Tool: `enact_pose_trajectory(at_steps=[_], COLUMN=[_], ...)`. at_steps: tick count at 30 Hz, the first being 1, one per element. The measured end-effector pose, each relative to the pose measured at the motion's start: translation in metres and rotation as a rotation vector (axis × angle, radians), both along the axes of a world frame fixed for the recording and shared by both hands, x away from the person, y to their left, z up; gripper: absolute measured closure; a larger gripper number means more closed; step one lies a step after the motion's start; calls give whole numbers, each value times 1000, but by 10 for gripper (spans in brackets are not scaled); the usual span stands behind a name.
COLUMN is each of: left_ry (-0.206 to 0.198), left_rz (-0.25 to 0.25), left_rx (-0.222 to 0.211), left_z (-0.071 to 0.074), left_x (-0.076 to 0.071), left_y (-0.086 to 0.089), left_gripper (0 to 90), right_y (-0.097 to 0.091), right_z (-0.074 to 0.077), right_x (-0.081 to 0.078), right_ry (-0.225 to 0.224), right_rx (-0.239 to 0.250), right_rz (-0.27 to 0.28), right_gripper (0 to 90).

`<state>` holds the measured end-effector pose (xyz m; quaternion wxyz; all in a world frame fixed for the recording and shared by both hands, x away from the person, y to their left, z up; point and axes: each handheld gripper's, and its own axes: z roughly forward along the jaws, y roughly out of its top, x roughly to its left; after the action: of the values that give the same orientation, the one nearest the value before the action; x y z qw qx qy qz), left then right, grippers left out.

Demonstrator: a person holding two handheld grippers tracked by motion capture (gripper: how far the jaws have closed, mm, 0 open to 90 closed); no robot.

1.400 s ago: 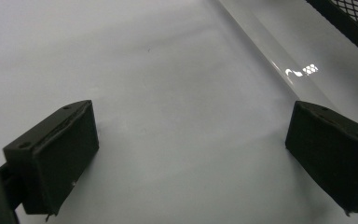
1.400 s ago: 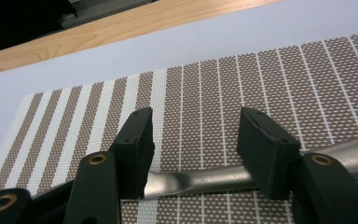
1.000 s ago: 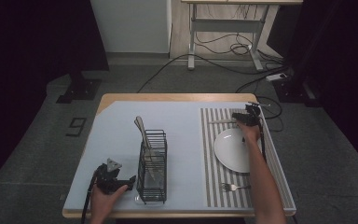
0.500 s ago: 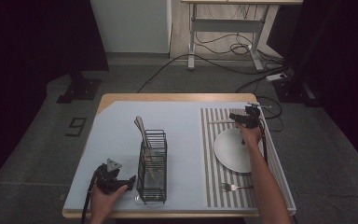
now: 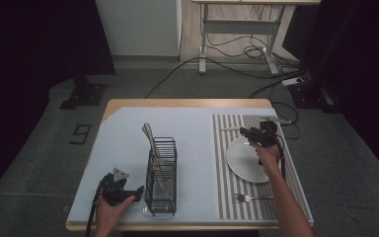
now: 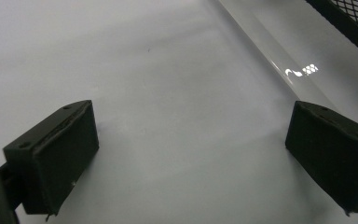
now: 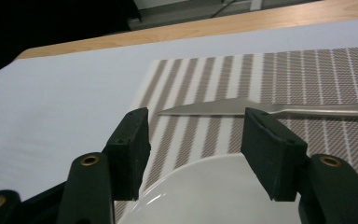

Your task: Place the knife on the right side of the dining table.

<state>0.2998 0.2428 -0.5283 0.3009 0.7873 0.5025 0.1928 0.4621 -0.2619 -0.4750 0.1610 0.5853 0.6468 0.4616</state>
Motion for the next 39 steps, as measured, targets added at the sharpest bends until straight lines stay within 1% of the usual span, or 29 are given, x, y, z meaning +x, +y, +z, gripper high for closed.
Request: enact_pose_trajectory(at_steps=[3,5,7,8,9,12,14,19,22,23,25,28,30,35,39], left_ry=[1,1,2,1,1,1,1,1,1,1,1,1,1,1,1], left_rz=[0,0,0,2,1,1,1,1,1,1,1,1,1,2,2], left_rx=[0,0,0,-3,-2,-3,-3,-3,-3,-3,-3,-3,-2,-2,-2], left_z=[0,0,0,0,0,0,0,0,0,0,0,0,0,0,0], left_x=[0,0,0,0,0,0,0,0,0,0,0,0,0,0,0], left_y=[0,0,0,0,0,0,0,0,0,0,0,0,0,0,0], left_gripper=[18,18,18,18,18,18,18,18,18,18,18,18,18,18,18], right_y=[6,10,17,19,20,27,32,45,54,57,65,74,80,88,89], right_z=[4,5,6,6,6,6,4,-1,-7,-9,-14,-20,-22,-26,-26], right_x=[-15,-25,-37,-42,-45,-59,-68,-84,-93,-96,-100,-105,-108,-111,-111], right_ry=[-11,-22,-31,-42,-44,-55,-60,-61,-70,-62,-51,-37,-44,-40,-46], right_rx=[9,36,27,32,35,41,64,51,63,57,30,36,25,19,21], right_rz=[34,60,84,95,100,128,153,205,231,244,270,298,315,332,329], right_gripper=[409,409,407,407,407,407,406,404,408,401,401,403,403,403,401])
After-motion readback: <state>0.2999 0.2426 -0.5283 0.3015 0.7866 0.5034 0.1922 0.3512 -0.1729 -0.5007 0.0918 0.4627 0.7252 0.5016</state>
